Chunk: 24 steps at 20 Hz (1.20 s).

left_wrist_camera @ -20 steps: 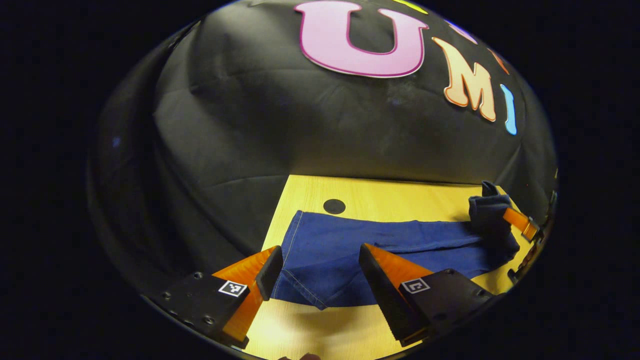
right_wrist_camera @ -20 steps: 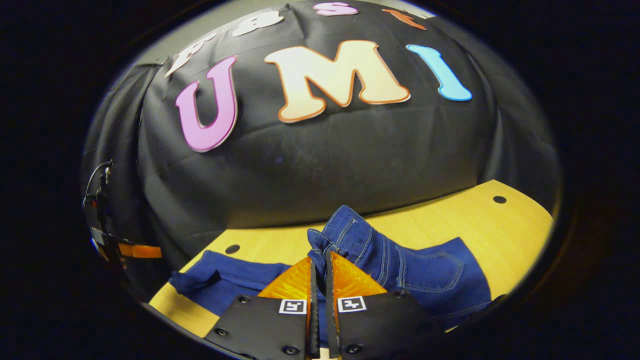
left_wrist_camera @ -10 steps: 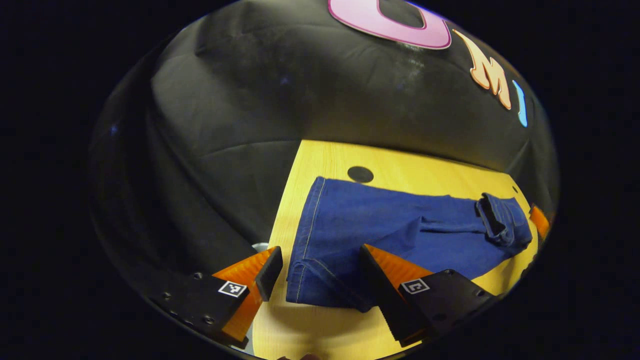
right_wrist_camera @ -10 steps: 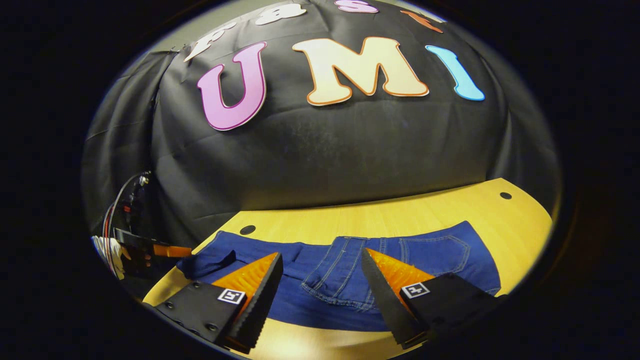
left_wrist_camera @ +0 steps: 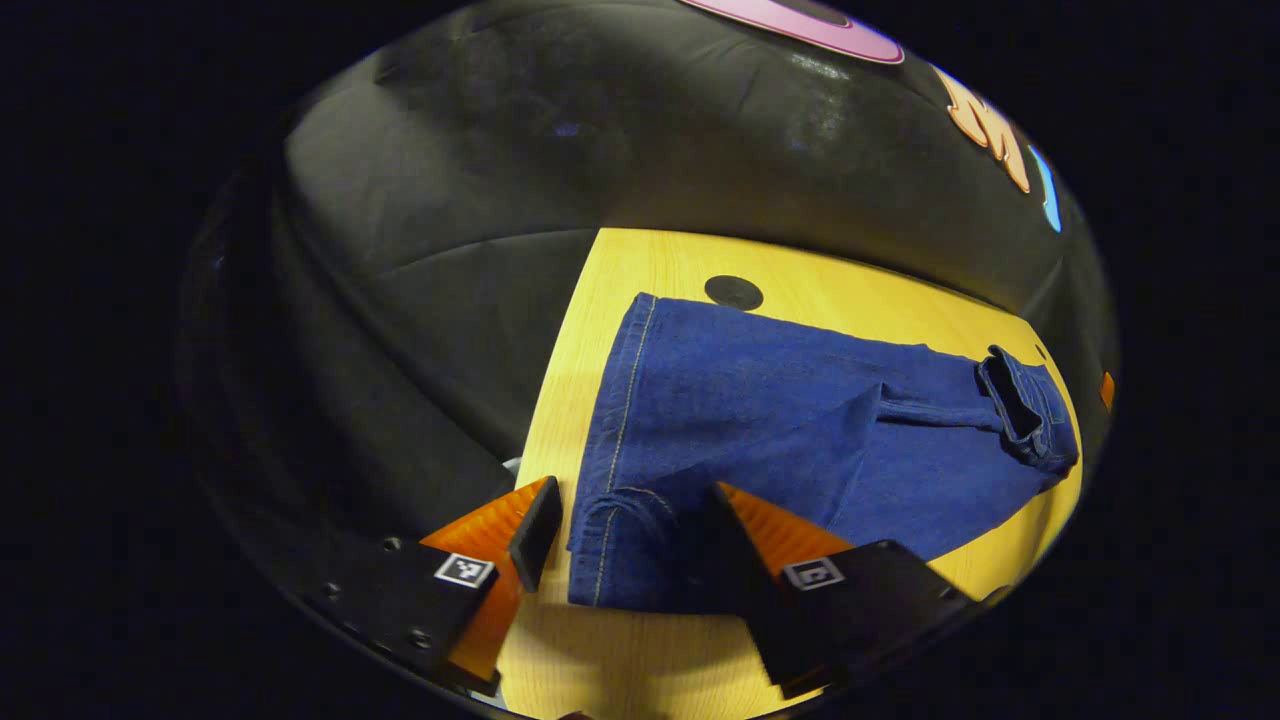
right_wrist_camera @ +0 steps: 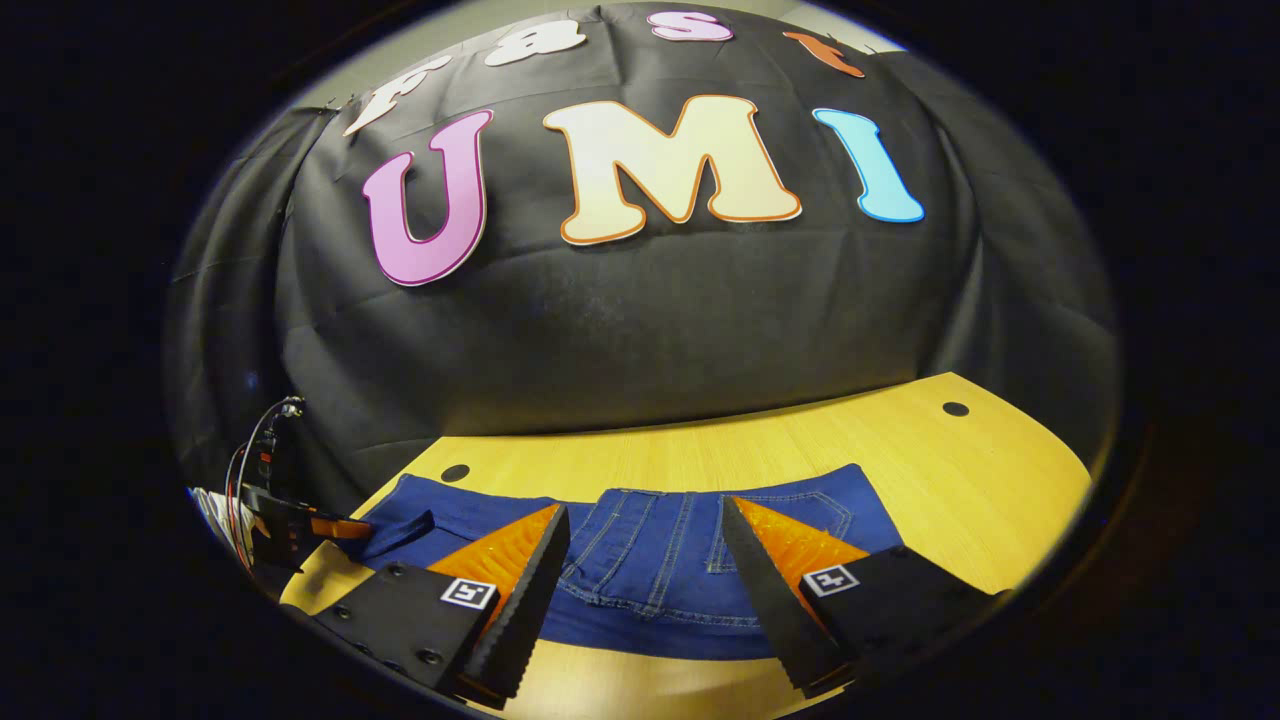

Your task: Grasp the waist and the cuffs of the jeans and fold them to make the two legs overlap; first hold the waist and fold one-third of the jeans toward the cuffs, then hold the cuffs and fold the remaining one-third in the same direction to finish folding.

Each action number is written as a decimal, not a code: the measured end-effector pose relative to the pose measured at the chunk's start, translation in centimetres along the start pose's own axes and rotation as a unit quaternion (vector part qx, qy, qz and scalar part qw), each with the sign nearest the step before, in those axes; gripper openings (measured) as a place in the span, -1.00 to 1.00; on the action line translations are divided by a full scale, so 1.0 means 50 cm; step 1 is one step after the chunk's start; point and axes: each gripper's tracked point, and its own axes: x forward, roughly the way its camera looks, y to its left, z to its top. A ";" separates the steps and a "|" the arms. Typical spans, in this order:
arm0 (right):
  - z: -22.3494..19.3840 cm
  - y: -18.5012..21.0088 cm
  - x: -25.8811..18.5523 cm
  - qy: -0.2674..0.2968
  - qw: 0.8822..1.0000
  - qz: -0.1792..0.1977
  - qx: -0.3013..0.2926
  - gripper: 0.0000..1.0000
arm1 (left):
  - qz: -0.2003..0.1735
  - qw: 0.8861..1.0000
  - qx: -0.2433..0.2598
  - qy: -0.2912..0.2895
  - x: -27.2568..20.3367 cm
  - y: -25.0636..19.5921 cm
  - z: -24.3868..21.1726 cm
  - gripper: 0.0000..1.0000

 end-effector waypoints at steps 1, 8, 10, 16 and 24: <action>-0.003 -0.006 -0.005 0.002 1.000 -0.001 -0.001 0.91 | -0.019 1.000 -0.002 -0.006 0.003 -0.021 0.006 0.29; 0.033 -0.071 -0.051 -0.011 1.000 0.000 -0.006 0.90 | -0.005 1.000 -0.010 0.001 -0.028 -0.077 0.038 -1.00; 0.056 -0.100 -0.069 -0.018 1.000 -0.002 -0.012 0.91 | -0.015 1.000 -0.011 -0.022 -0.072 -0.129 0.082 -1.00; 0.097 -0.164 -0.116 -0.022 0.999 0.022 -0.022 0.90 | -0.069 0.994 -0.006 -0.085 -0.192 -0.323 0.200 -1.00; 0.144 -0.275 -0.179 -0.035 0.999 0.027 -0.023 0.90 | -0.122 0.986 0.004 -0.116 -0.258 -0.571 0.262 -1.00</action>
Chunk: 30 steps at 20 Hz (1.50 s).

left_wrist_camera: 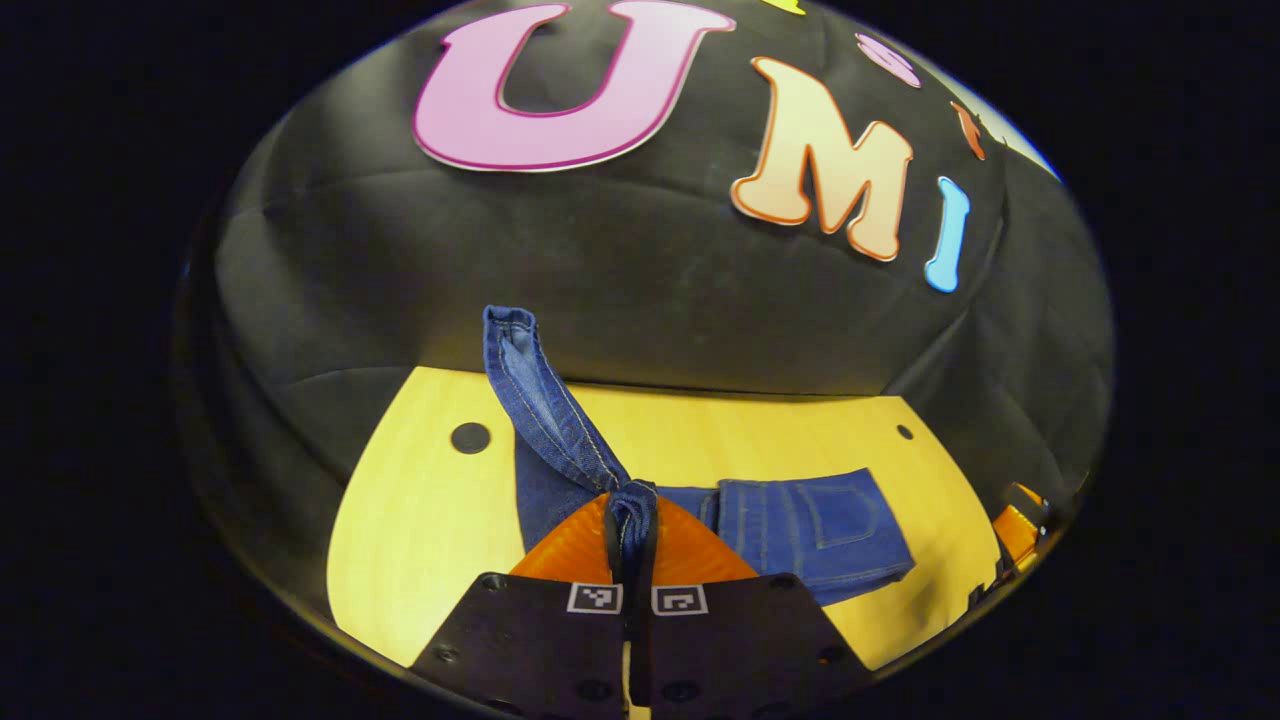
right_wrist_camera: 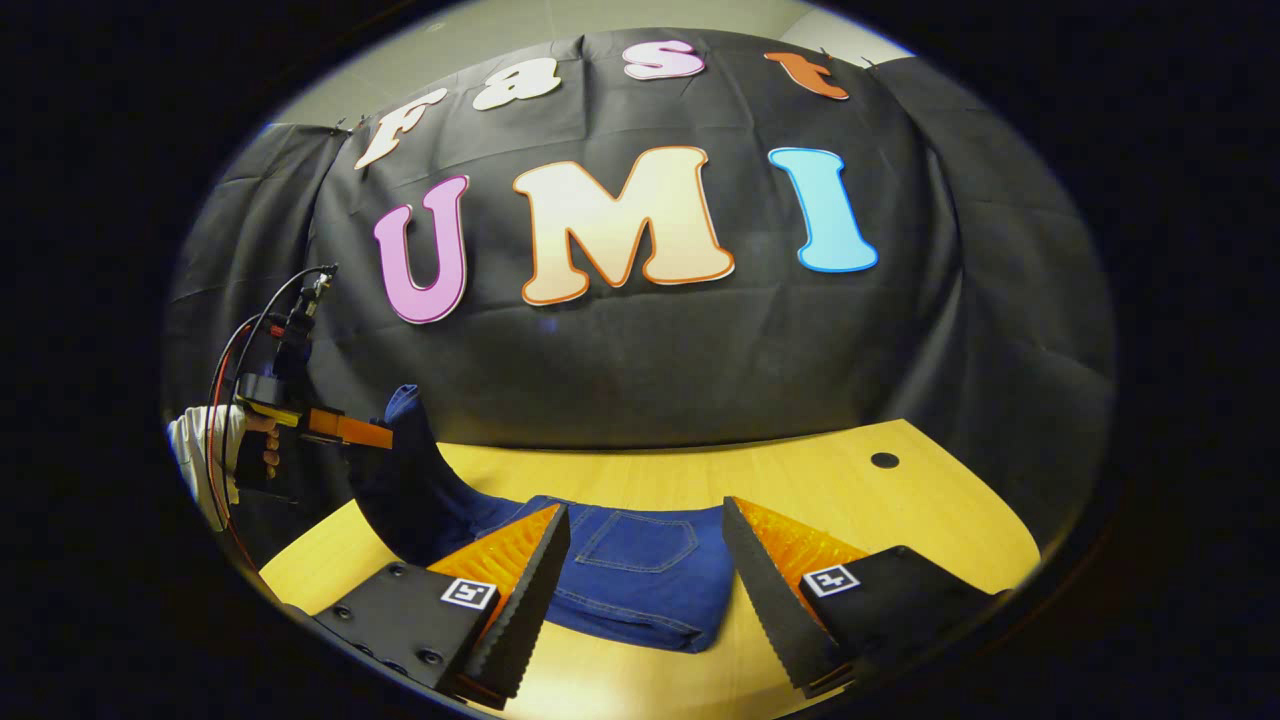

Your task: Grasp the waist and the cuffs of the jeans and fold them to make the two legs overlap; first hold the waist and fold one-third of the jeans toward the cuffs, then hold the cuffs and fold the remaining one-third in the same direction to finish folding.

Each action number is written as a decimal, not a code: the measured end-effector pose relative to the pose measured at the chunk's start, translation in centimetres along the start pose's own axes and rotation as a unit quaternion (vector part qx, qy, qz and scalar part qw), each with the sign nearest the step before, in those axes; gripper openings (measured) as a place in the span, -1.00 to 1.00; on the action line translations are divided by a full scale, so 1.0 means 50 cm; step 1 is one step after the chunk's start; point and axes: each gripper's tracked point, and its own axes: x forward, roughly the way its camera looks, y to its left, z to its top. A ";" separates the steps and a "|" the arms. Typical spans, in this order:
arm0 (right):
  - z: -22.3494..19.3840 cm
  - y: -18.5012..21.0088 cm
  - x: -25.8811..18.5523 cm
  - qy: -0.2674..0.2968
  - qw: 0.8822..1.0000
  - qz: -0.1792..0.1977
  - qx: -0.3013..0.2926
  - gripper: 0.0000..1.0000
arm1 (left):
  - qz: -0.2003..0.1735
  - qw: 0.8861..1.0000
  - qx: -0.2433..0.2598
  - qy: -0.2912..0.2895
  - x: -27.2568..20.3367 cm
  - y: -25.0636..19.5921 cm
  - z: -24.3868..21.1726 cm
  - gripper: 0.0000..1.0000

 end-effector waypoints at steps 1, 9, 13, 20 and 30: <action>0.004 -0.017 -0.008 -0.002 1.000 -0.002 0.000 0.90 | -0.007 1.000 0.004 0.000 0.007 -0.027 0.001 -1.00; 0.015 -0.156 -0.069 -0.006 1.000 -0.029 0.002 0.90 | -0.063 0.997 0.033 0.003 0.093 -0.262 -0.018 -1.00; 0.014 -0.226 -0.102 -0.005 0.999 -0.048 -0.003 0.90 | -0.086 0.996 0.027 0.015 0.154 -0.363 -0.063 -1.00; 0.006 -0.291 -0.128 0.002 0.999 -0.052 -0.004 0.90 | -0.068 0.997 0.000 0.045 0.234 -0.429 -0.199 -0.99; 0.095 -0.132 -0.146 -0.071 0.997 0.010 -0.002 0.95 | 0.011 0.984 0.058 -0.167 -0.071 -0.391 -0.089 0.92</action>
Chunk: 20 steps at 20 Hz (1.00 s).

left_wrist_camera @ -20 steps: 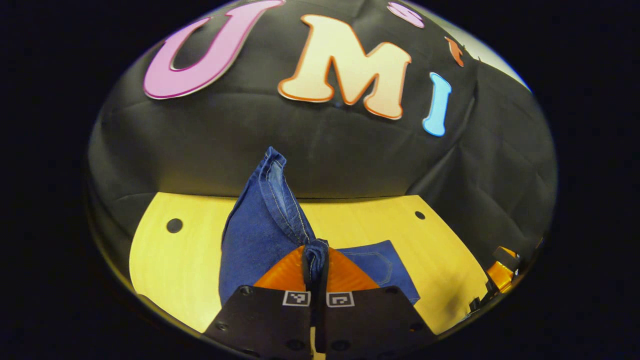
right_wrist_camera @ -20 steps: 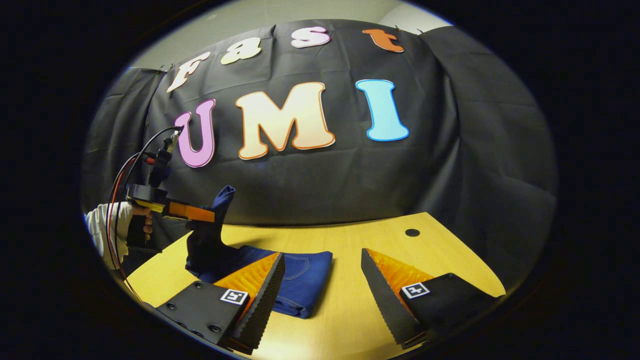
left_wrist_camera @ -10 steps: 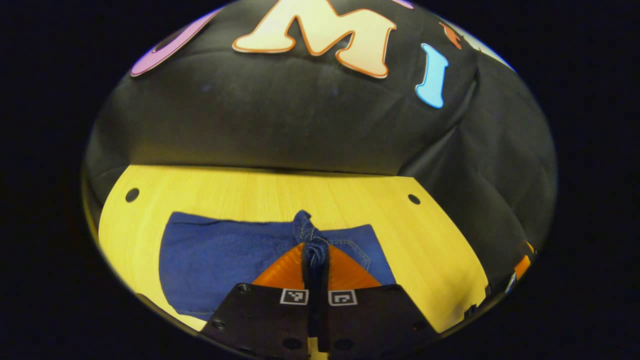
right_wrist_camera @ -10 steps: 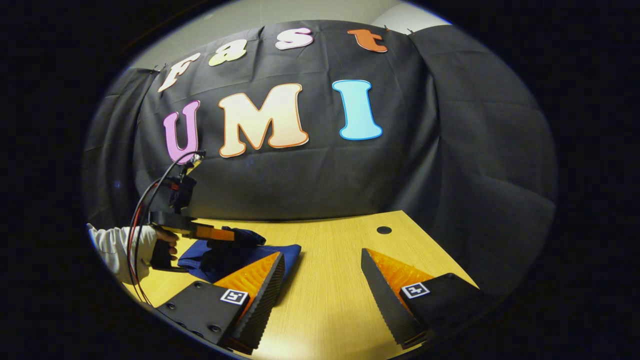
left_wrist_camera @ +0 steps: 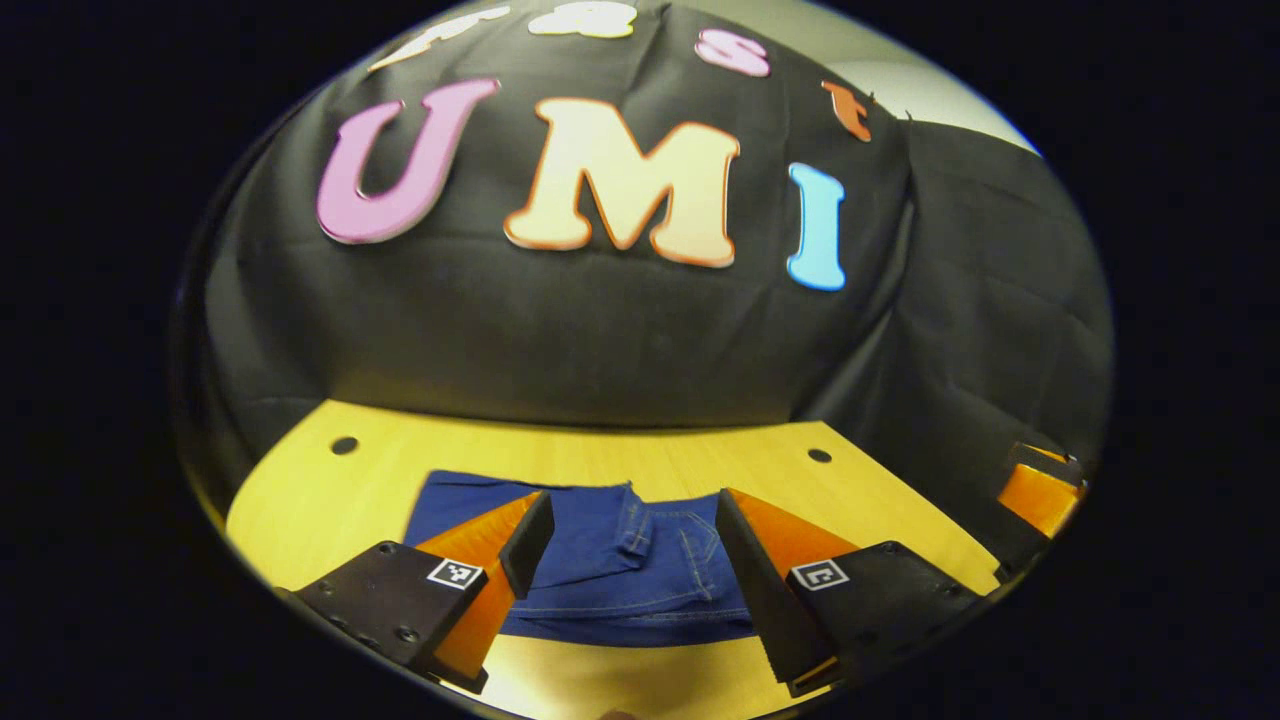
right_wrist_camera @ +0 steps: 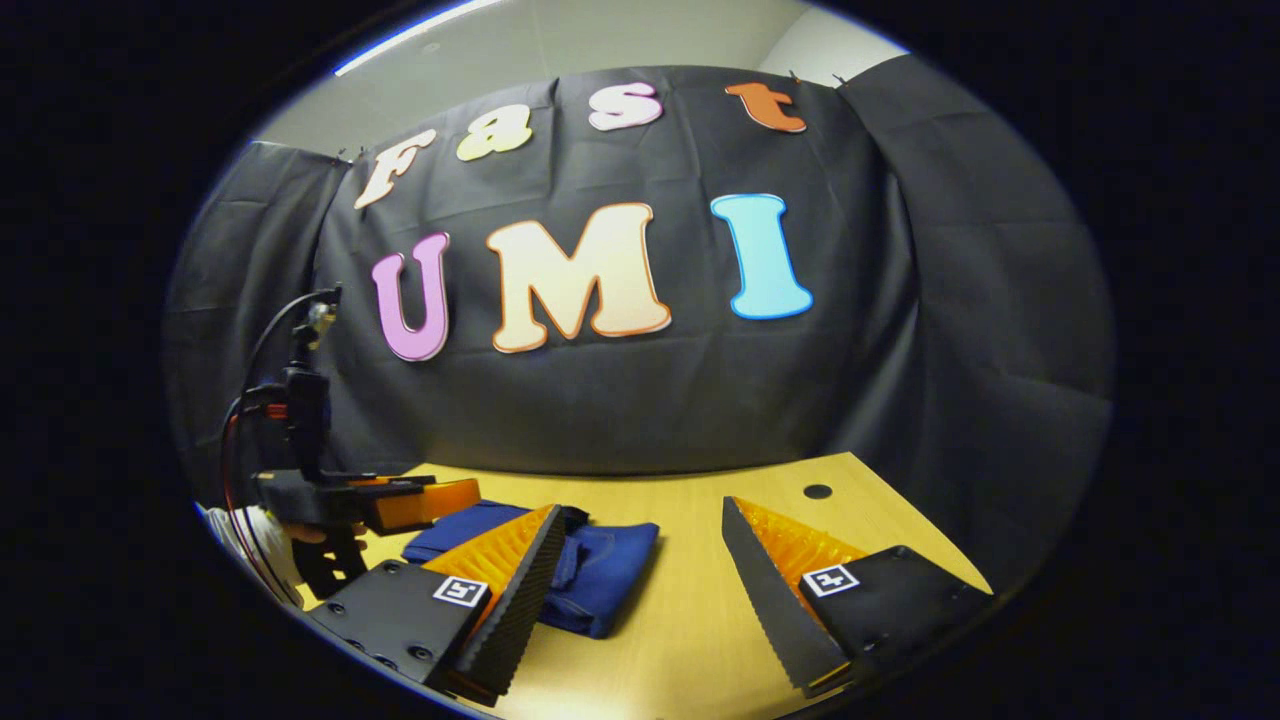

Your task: Grasp the waist and the cuffs of the jeans and fold them to make the two legs overlap; first hold the waist and fold one-third of the jeans toward the cuffs, then hold the cuffs and fold the remaining one-third in the same direction to finish folding.

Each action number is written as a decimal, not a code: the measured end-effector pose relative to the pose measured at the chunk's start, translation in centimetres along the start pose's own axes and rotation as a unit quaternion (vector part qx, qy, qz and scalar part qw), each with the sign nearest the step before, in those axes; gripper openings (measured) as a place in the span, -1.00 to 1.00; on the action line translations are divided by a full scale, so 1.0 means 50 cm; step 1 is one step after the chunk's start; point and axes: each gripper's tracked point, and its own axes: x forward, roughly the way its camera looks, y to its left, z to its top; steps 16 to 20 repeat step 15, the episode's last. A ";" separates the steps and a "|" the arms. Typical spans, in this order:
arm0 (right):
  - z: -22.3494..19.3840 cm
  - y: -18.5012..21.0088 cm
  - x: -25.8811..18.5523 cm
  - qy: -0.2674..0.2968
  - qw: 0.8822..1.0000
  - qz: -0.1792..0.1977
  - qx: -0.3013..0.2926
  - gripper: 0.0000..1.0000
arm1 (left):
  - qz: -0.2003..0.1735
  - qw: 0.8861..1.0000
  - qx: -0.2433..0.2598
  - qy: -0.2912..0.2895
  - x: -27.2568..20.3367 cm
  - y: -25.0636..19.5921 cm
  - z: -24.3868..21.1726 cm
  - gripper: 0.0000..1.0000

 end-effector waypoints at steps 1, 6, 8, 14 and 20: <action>0.015 0.025 -0.009 -0.012 1.000 0.003 0.000 0.95 | 0.012 1.000 0.008 -0.015 -0.036 0.020 0.018 0.92; 0.086 0.159 -0.067 -0.057 0.998 0.026 0.008 0.95 | 0.045 0.996 0.039 -0.068 -0.208 0.104 0.075 0.91; 0.110 0.198 -0.093 -0.075 0.997 0.028 0.009 0.95 | 0.053 0.995 0.039 -0.074 -0.250 0.122 0.078 0.86; 0.151 0.282 -0.156 -0.108 0.993 0.044 0.009 0.87 | 0.048 0.995 0.038 -0.084 -0.328 0.139 0.089 0.89; 0.150 0.289 -0.164 -0.108 0.993 0.045 0.010 0.94 | 0.046 0.994 0.040 -0.088 -0.335 0.138 0.093 0.90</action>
